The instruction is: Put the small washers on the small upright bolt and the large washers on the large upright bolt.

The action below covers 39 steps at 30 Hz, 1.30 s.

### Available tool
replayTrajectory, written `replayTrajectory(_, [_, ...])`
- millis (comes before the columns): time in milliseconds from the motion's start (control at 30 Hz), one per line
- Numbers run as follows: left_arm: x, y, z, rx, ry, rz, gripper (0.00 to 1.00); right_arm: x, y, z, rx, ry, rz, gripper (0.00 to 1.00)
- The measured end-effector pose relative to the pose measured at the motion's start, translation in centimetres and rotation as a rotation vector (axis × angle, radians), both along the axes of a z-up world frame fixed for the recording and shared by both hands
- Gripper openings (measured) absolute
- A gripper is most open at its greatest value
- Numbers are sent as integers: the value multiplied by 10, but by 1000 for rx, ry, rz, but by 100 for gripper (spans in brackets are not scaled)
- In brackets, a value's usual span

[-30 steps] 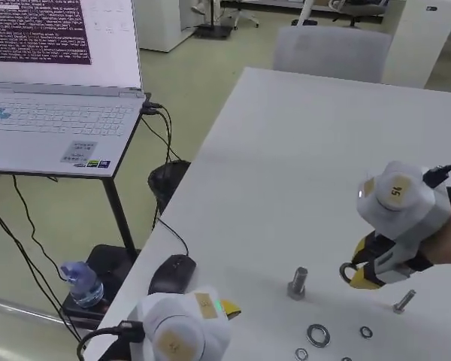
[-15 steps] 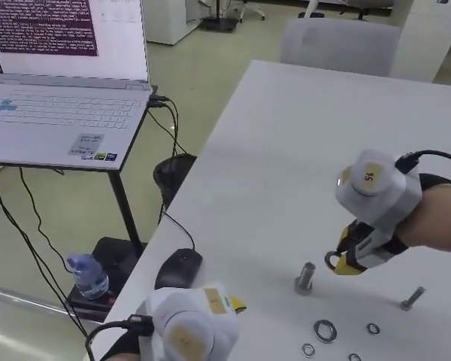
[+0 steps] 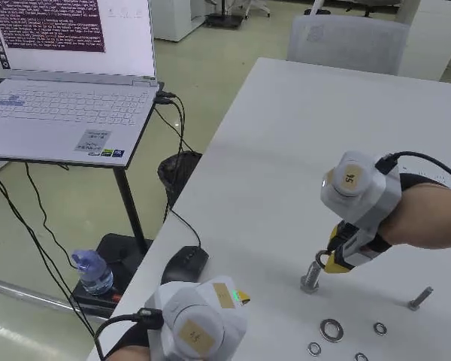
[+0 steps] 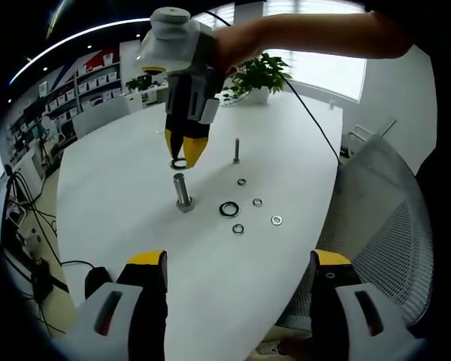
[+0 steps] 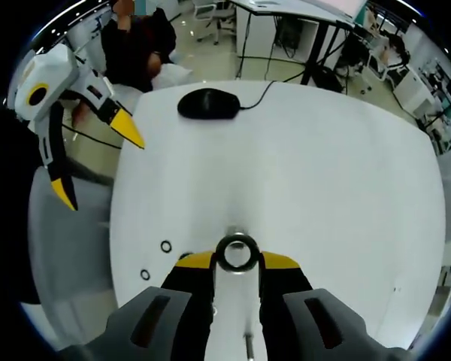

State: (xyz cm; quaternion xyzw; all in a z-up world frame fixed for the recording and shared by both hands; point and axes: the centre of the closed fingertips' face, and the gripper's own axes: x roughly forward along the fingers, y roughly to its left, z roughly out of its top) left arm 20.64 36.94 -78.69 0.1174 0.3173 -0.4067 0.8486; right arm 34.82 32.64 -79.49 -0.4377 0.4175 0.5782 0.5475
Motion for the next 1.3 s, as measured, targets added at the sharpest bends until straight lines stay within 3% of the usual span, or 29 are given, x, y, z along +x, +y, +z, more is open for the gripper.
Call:
replayTrajectory(833, [-4,1,-4,-3,21,-1,76,1,7,-26,-44,6,18,22])
replayTrajectory(1300, [-5,3,-3,-1,24,4,74,3,4,-49,-61,16,7,22])
